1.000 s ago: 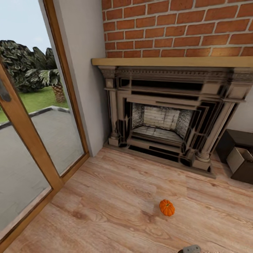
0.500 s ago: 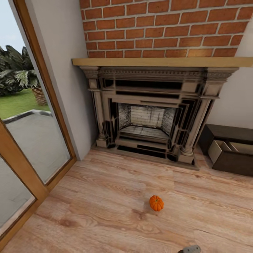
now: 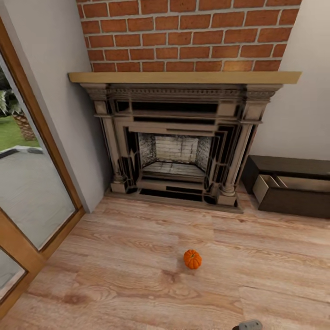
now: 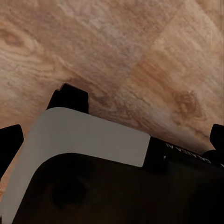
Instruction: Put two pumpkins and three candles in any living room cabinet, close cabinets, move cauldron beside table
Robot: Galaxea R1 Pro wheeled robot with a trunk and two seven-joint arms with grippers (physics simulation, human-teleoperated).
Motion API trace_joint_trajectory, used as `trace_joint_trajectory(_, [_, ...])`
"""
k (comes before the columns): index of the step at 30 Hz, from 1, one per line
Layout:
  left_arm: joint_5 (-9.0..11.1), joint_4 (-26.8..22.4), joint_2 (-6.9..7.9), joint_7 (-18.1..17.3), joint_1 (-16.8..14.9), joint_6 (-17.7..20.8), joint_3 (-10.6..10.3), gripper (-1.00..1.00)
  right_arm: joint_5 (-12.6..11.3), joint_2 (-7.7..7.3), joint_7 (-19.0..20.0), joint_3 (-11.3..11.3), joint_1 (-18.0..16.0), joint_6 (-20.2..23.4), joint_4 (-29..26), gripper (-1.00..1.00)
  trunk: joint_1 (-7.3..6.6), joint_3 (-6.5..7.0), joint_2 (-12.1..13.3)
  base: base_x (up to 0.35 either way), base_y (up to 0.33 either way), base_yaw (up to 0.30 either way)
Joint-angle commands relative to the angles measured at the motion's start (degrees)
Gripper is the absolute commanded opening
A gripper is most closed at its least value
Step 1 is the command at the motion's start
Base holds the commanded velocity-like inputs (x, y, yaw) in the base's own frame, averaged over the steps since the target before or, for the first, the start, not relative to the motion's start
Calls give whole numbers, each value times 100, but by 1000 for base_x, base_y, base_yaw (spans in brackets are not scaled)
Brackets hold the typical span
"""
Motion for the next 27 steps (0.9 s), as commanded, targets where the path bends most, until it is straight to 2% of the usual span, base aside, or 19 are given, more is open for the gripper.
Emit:
trace_joint_trajectory(1, [0,0,0,0,0,0,0,100,-9,0,-3,-1,0,-3,-1,-100,0,-4,0,0,0,-258])
trace_joint_trajectory(27, [4,0,8,0,0,3,0,100,-2,0,-3,-1,-2,-24,-1,-100,0,-63,0,0,0,-272])
